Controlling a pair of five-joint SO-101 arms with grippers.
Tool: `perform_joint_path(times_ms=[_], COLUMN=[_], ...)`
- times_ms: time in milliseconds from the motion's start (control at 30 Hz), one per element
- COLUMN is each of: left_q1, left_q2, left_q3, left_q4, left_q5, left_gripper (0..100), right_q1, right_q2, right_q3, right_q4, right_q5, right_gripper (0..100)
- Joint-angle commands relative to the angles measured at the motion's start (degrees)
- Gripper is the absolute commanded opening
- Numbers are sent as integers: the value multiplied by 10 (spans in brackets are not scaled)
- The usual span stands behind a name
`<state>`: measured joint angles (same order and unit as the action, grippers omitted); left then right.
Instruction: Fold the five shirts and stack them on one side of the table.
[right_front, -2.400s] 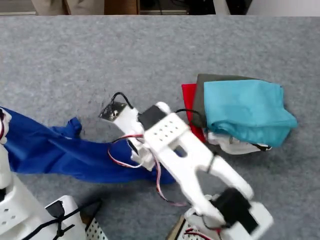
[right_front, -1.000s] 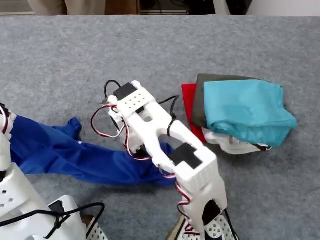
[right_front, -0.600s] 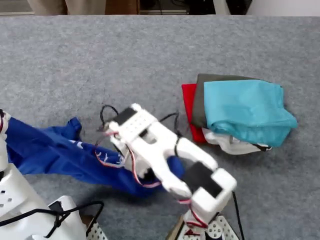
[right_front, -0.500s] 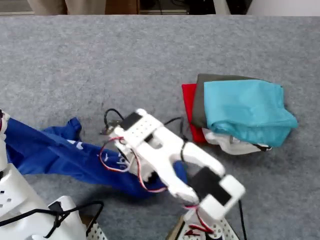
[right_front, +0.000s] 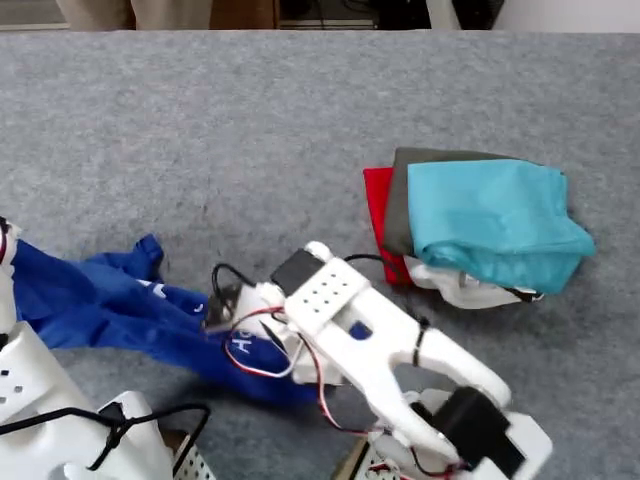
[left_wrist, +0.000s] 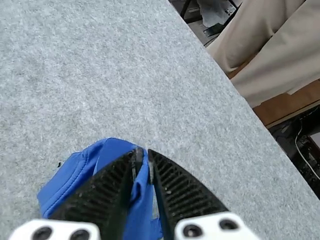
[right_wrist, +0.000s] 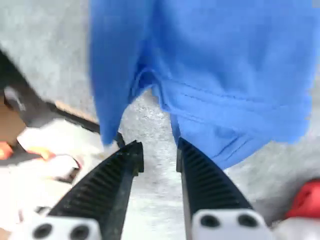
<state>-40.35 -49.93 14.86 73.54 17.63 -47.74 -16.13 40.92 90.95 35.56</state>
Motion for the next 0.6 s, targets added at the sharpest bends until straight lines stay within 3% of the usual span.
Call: perform_joint_path(times_ms=[0,200,567], left_q1=[-5,-6,-5], left_q2=[-5,-4,-4], left_q3=[-1,-1,-1], left_q4=[-13,-11,-11], left_q5=[-4,-4,-2], left_gripper=[19,19,19], right_q1=[-3,-6,-19], right_q2=[-44,-44,-48], right_q3=[8,7,61], right_q4=[-47,-148,-138], right_q5=[104,97,74], right_gripper=[128,129,127])
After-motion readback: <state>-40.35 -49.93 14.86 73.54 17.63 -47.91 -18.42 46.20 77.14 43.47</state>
